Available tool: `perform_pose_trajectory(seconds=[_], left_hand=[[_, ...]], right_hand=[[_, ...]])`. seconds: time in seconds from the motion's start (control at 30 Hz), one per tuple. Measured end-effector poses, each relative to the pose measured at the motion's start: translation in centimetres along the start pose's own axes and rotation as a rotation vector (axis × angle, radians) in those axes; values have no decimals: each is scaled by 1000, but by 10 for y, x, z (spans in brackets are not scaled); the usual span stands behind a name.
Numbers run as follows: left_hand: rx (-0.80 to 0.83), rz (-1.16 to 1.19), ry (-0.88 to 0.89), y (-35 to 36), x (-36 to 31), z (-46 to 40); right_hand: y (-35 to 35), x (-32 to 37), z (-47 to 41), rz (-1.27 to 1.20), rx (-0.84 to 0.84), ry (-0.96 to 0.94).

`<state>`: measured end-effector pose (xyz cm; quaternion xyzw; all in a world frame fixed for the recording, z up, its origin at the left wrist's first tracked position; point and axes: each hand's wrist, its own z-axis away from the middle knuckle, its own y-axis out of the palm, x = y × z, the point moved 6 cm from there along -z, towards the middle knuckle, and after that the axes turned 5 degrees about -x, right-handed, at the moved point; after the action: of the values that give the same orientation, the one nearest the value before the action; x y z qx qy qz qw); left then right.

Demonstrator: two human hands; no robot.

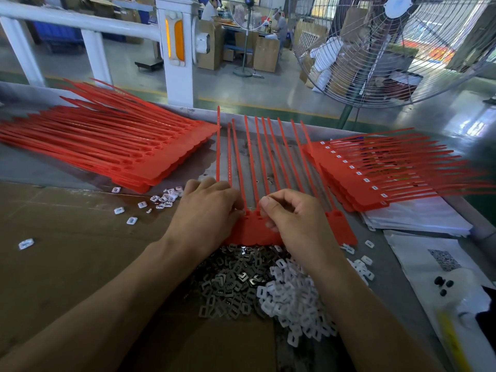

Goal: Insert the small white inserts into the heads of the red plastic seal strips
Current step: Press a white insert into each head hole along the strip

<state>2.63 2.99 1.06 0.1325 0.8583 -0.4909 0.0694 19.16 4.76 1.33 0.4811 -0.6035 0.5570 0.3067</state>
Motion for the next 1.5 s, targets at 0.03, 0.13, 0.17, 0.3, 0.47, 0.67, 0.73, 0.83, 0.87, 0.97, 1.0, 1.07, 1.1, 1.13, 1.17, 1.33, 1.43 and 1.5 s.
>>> perform_pose_trajectory(seconds=[0.03, 0.13, 0.17, 0.3, 0.47, 0.67, 0.73, 0.83, 0.87, 0.97, 1.0, 1.07, 1.1, 1.13, 1.17, 1.33, 1.43, 1.5], left_hand=[[2, -11, 6, 0, -1, 0], [5, -13, 8, 1, -2, -1], [9, -9, 3, 2, -2, -1], [29, 3, -15, 4, -2, -2], [44, 24, -30, 6, -2, -3], [58, 60, -28, 4, 1, -1], [28, 88, -38, 2, 5, -1], [-28, 117, -91, -3, 15, 0], [-35, 113, -109, -4, 19, 1], [-23, 121, -165, -3, 28, 3], [-16, 132, -183, -3, 30, 4], [-2, 138, -208, -3, 33, 5], [7, 132, -217, -2, 34, 6], [16, 128, -226, -3, 34, 7], [24, 126, -232, -2, 35, 8], [42, 134, -244, -3, 35, 8], [43, 145, -251, -3, 35, 8], [43, 148, -251, -3, 36, 8]], right_hand=[[0, 0, 0, 3, 1, 0], [-1, -2, -1, 20, 0, 6], [-1, -3, -2, 38, -2, 3], [-1, -4, -4, 134, -31, -22], [-3, -5, -5, 179, -42, -24], [-3, -6, -8, 251, -20, -36], [0, -5, -7, 296, 21, -63], [6, -1, -5, 400, 83, -140], [8, 0, -5, 429, 99, -164], [14, 3, -4, 515, 154, -229], [17, 4, -3, 555, 174, -251], [21, 5, -2, 633, 199, -286], [22, 5, -2, 659, 201, -295], [22, 5, -2, 675, 201, -301], [22, 5, -1, 683, 201, -308], [22, 6, -2, 690, 169, -323], [23, 6, -1, 707, 167, -338], [24, 7, -2, 732, 172, -354]])
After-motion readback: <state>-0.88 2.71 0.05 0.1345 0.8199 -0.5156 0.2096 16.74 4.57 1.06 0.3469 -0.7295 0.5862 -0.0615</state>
